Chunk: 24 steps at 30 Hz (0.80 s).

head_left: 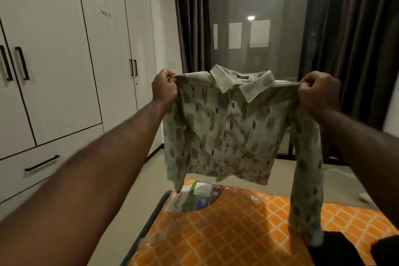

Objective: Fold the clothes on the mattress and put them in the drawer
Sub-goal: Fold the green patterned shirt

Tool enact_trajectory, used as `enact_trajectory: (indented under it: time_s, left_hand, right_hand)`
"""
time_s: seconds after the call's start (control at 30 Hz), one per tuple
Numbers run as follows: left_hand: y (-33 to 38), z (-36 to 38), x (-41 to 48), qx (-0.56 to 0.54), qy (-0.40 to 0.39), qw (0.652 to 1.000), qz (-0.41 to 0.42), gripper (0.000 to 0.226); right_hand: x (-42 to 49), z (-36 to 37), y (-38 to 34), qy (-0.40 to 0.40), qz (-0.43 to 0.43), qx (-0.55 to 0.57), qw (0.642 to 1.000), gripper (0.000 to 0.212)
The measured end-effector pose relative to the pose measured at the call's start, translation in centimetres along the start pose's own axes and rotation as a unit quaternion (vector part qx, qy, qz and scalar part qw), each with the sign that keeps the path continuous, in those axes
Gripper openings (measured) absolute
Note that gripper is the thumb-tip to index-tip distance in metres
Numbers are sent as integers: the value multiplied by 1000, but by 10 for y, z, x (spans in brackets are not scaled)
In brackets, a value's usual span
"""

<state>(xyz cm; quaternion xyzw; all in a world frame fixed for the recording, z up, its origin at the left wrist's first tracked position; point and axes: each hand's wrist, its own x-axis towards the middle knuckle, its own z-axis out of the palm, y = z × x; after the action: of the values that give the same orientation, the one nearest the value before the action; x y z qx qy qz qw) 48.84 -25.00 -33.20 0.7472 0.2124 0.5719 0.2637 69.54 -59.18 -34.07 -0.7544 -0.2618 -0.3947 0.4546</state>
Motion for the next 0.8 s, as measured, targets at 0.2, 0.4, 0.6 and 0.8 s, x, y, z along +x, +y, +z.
enact_trajectory:
  time_s: [0.2, 0.4, 0.6, 0.8]
  left_hand:
    - [-64, -37, -129, 21, -68, 997, 25, 11]
    - [-159, -71, -318, 125, -265, 956, -22, 21]
    - [-232, -87, -432, 184, -373, 907, -71, 26]
    - [-242, -93, -457, 311, -504, 804, -58, 23]
  right_hand:
    - [-138, -23, 32, -78, -19, -4, 997, 11]
    - [-332, -30, 87, -273, 62, -70, 957, 21]
    - [-458, -42, 119, -414, 156, -137, 886, 26]
    - [-473, -30, 140, -531, 176, -211, 801, 15]
